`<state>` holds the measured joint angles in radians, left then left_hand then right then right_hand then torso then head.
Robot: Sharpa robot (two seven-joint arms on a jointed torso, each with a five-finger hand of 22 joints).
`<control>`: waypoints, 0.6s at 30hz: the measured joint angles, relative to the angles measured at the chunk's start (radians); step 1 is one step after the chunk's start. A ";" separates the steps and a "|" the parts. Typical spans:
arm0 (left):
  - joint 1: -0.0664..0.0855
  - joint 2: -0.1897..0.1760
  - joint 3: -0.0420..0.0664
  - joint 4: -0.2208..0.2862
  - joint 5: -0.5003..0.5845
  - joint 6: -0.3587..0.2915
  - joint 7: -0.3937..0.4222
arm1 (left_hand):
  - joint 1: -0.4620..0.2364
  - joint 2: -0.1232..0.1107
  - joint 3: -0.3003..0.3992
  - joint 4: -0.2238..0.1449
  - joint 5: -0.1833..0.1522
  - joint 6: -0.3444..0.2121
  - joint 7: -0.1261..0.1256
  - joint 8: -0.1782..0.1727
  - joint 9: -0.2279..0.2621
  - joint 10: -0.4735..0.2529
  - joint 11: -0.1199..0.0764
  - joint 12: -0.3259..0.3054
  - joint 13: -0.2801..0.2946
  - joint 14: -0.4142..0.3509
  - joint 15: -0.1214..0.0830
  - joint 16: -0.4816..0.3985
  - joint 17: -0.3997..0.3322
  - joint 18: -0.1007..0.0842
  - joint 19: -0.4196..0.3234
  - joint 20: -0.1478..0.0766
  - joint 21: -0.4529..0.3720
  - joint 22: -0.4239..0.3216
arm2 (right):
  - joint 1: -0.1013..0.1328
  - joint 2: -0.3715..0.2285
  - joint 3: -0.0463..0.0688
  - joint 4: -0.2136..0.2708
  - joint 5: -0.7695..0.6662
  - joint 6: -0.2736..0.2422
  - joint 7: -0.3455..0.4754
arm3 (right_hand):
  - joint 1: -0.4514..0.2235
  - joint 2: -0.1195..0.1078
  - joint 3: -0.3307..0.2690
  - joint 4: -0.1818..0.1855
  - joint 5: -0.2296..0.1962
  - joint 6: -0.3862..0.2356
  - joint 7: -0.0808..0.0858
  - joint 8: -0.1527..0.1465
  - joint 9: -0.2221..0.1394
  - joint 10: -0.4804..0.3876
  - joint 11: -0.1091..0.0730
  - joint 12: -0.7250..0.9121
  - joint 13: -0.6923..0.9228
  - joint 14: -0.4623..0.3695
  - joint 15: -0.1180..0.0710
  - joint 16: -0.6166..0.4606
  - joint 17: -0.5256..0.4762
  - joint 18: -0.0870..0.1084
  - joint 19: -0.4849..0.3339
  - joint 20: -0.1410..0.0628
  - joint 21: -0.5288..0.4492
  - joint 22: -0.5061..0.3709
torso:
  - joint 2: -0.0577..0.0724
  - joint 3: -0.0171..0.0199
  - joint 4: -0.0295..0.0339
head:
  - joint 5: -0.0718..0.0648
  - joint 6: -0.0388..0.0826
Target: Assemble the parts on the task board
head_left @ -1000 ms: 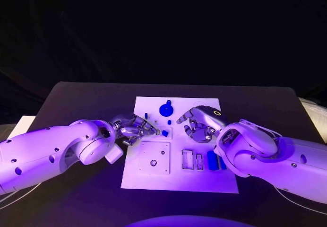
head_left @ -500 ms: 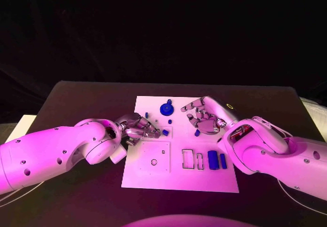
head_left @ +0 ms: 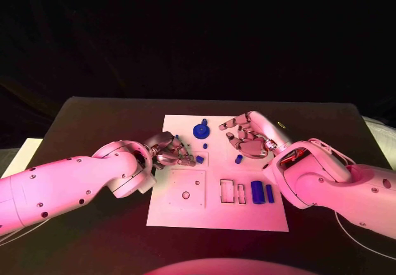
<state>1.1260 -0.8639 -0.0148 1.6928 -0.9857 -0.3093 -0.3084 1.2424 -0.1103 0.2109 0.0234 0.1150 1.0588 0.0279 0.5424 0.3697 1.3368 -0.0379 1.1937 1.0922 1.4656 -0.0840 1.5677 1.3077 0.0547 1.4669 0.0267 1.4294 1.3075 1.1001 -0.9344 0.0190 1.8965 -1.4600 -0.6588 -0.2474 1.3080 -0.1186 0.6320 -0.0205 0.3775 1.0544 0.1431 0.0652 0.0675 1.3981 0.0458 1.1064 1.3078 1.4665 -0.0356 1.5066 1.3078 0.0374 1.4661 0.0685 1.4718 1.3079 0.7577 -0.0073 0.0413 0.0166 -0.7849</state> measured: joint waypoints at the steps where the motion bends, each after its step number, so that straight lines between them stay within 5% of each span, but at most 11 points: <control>1: 0.000 0.002 0.000 0.000 -0.012 -0.005 -0.007 | 0.004 0.004 -0.002 -0.001 0.000 0.000 0.000 0.003 0.002 0.003 -0.003 0.003 0.003 0.000 0.000 0.000 0.000 0.000 0.000 0.000 0.004 0.000 | 0.000 0.000 0.000 0.000 0.002 -0.001 0.001 | 0.000 0.000 0.000 0.000 0.000 0.002 0.001 0.000 0.000 0.000 0.000 0.000 0.000 0.000 0.000 0.000 0.000 0.000 0.000 0.000 0.000 0.000 | 0.000 0.0000 0.0002 | 0.000 -0.001; 12: -0.001 0.039 0.000 -0.016 -0.119 -0.029 -0.100 | 0.022 0.022 -0.011 -0.003 0.000 -0.004 -0.004 0.025 0.011 0.021 -0.007 0.026 0.028 0.000 -0.007 0.000 0.000 0.000 0.000 -0.007 0.018 0.000 | 0.001 -0.001 0.001 0.001 0.013 -0.003 0.005 | 0.000 0.000 -0.006 0.000 0.000 0.004 -0.001 0.000 0.000 0.000 0.000 0.000 0.000 0.000 0.000 0.000 0.000 0.000 0.000 0.000 0.000 0.000 | -0.001 -0.0012 0.0008 | -0.003 -0.003; 14: -0.001 0.045 0.000 -0.020 -0.131 -0.029 -0.118 | 0.022 0.022 -0.014 0.000 0.000 -0.007 -0.007 0.031 0.012 0.021 -0.007 0.026 0.031 0.000 -0.007 0.000 0.000 -0.014 0.000 -0.007 0.018 0.000 | 0.001 -0.001 0.001 0.001 0.014 -0.003 0.005 | 0.000 0.000 -0.006 0.000 0.000 0.004 -0.001 0.000 0.000 0.000 0.000 0.000 0.000 0.000 0.000 0.000 0.000 0.000 0.000 0.000 0.000 0.000 | 0.000 -0.0012 0.0014 | -0.003 -0.004; 18: -0.002 0.054 0.000 -0.026 -0.147 -0.027 -0.141 | 0.022 0.022 -0.018 0.005 0.000 -0.007 -0.007 0.037 0.014 0.025 -0.010 0.030 0.036 0.000 -0.007 0.000 0.000 -0.015 0.000 -0.007 0.023 0.000 | 0.001 -0.001 0.001 0.001 0.015 -0.003 0.005 | 0.000 0.000 -0.006 0.000 0.000 0.008 -0.005 0.000 0.001 0.000 0.000 0.000 0.000 0.000 0.000 0.000 0.000 0.000 0.000 0.000 0.000 0.000 | -0.001 -0.0012 0.0020 | -0.004 -0.005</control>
<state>1.1242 -0.8101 -0.0147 1.6666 -1.1329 -0.3366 -0.4497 1.2643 -0.0883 0.1925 0.0280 0.1151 1.0518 0.0209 0.5791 0.3832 1.3615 -0.0483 1.2239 1.1281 1.4658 -0.0912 1.5677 1.3075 0.0395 1.4668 0.0196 1.4523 1.3074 1.1010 -0.9354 0.0196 1.8978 -1.4446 -0.6619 -0.2420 1.3080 -0.1186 0.6261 -0.0207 0.3775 1.0619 0.1386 0.0652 0.0688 1.3981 0.0457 1.1064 1.3077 1.4665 -0.0356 1.5065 1.3076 0.0374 1.4661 0.0684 1.4718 1.3077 0.7571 -0.0085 0.0433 0.0126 -0.7896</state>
